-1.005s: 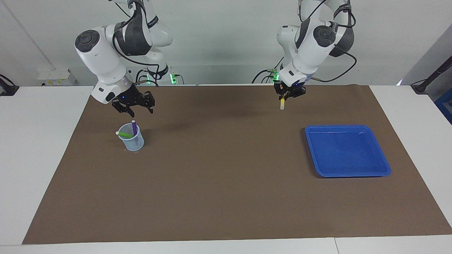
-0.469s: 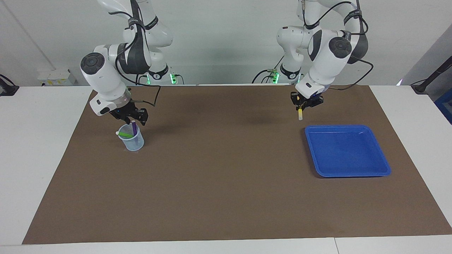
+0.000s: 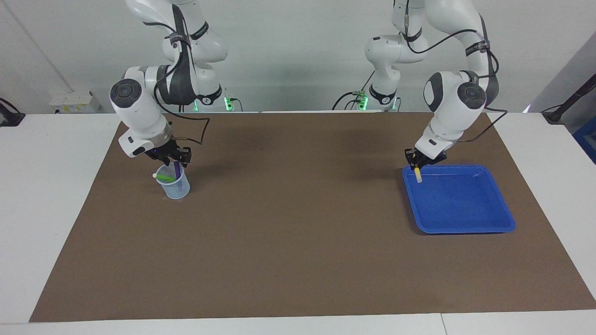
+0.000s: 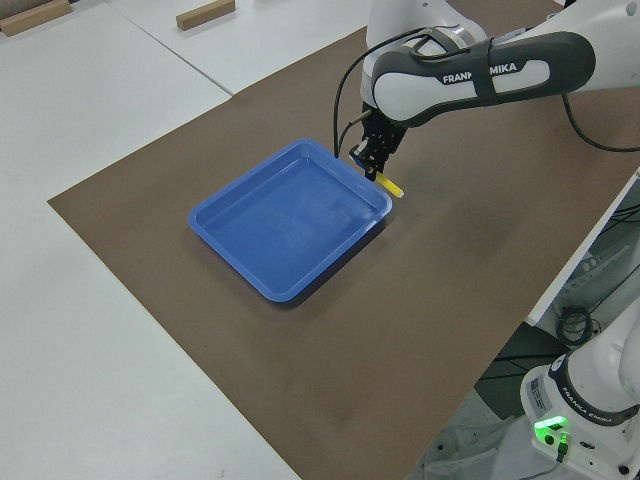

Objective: Right arm passes pens to left for tray arrangement
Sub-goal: 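Place the yellow pen in the tray while the right gripper lifts purple pen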

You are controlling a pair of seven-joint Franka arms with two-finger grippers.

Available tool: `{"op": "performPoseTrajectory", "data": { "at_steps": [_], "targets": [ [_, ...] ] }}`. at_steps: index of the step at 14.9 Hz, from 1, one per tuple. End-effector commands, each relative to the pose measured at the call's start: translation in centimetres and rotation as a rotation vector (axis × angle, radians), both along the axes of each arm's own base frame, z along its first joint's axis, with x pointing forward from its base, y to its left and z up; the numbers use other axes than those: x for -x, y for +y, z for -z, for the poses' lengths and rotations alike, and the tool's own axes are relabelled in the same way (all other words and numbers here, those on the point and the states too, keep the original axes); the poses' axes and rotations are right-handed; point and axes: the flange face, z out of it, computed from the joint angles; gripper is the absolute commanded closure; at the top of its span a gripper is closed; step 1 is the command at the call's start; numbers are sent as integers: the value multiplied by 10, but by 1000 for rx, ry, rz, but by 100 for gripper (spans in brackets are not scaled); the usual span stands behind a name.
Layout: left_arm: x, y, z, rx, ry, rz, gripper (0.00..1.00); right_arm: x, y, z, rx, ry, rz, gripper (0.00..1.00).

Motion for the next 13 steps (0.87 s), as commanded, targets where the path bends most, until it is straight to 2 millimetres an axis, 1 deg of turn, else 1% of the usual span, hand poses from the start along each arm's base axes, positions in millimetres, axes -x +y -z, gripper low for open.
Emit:
{"op": "performPoseTrajectory", "data": {
  "at_steps": [1,2,3,5,7,10,13],
  "targets": [
    [-14,16,28,-44,-16,22,100,11,-3,-1,18,-18,-17,44],
    [-18,25,35,-45,-23,8,100,12,-3,-1,17,-16,-17,48],
    [-21,27,42,-44,-20,5,100,12,-3,-1,17,-15,-18,53],
    [-27,32,57,-63,-32,21,100,11,-3,-1,17,-16,-24,57],
    [-30,46,67,-65,-42,3,100,12,-3,-1,17,-14,-30,67],
    [-35,49,72,-63,-50,0,100,12,-3,-1,10,-7,-73,100],
    [-35,48,73,-60,-77,0,100,6,0,-7,34,-19,-109,100]
  ]
}}
